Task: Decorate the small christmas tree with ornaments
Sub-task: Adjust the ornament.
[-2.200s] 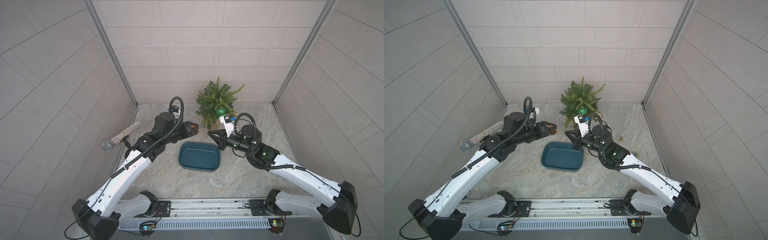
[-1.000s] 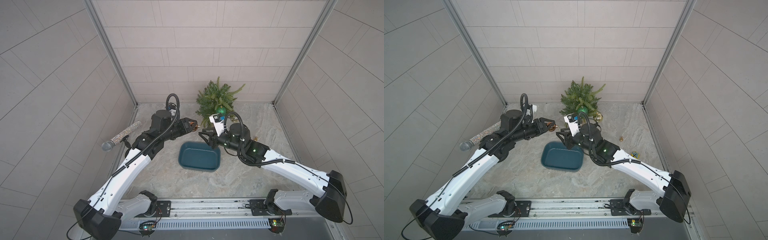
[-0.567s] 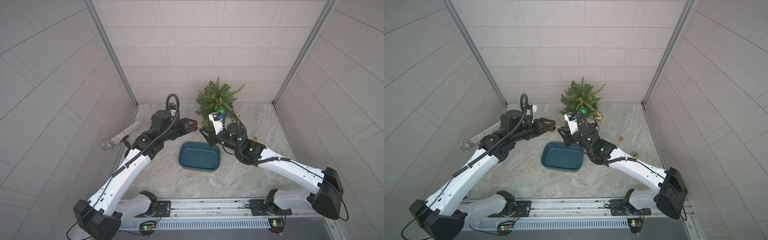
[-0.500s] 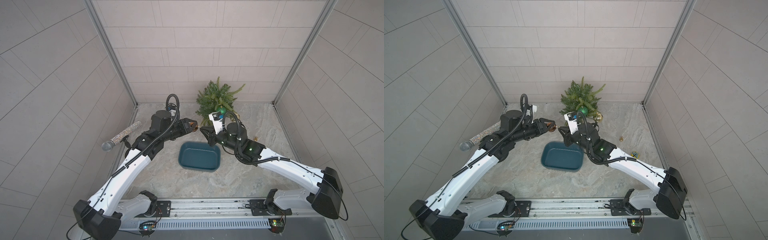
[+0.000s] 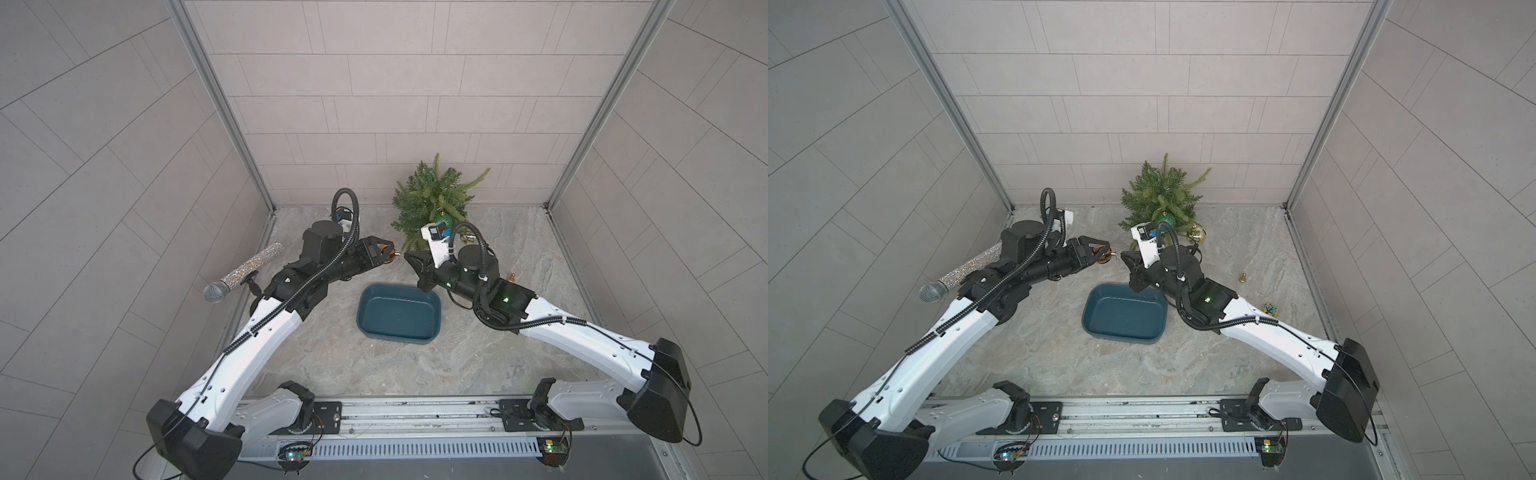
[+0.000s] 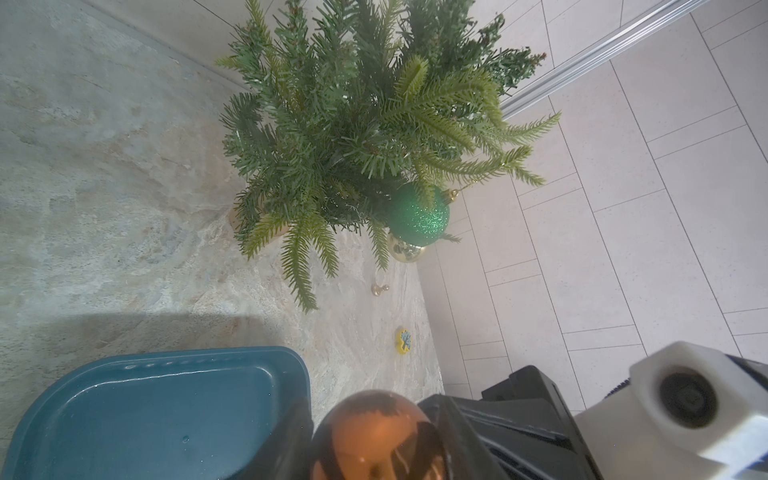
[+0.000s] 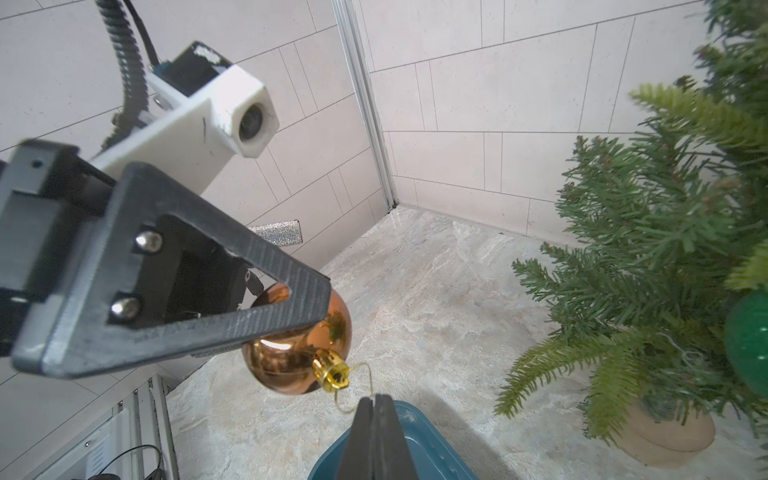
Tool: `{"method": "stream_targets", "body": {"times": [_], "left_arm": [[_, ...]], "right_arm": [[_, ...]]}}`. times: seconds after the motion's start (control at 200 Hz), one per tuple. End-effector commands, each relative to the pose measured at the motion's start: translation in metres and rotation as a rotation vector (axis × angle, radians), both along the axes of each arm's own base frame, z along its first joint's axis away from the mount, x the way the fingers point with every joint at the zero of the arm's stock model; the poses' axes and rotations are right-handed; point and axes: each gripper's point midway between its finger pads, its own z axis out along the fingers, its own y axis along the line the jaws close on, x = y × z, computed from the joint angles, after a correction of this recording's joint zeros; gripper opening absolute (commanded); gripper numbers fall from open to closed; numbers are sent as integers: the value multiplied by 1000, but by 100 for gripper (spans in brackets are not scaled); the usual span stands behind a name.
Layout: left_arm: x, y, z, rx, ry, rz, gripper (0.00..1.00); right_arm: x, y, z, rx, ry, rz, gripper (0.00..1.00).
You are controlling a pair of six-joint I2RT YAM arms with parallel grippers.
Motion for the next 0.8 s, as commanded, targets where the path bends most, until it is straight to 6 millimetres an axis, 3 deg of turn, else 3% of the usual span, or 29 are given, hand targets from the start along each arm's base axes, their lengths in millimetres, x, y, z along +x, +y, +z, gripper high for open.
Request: {"method": "stream_targets", "body": {"times": [0.0,0.1,0.305,0.61,0.796], "left_arm": [[7,-2,16,-16,-41,4,34],[7,-3,18,-25,-44,-1,34],[6,-2,21,-28,-51,-1,34],[0,-3,25,-41,-56,-18,34],[-1,-2,27,-36,-61,-16,34]], "right_arm": [[-3,-4,11,-6,-32,1,22],[-5,3,9,-37,-50,9,34],[-3,13,6,-54,-54,11,42],[9,15,5,-73,-62,-34,33],[10,15,5,-78,-65,-36,12]]}}
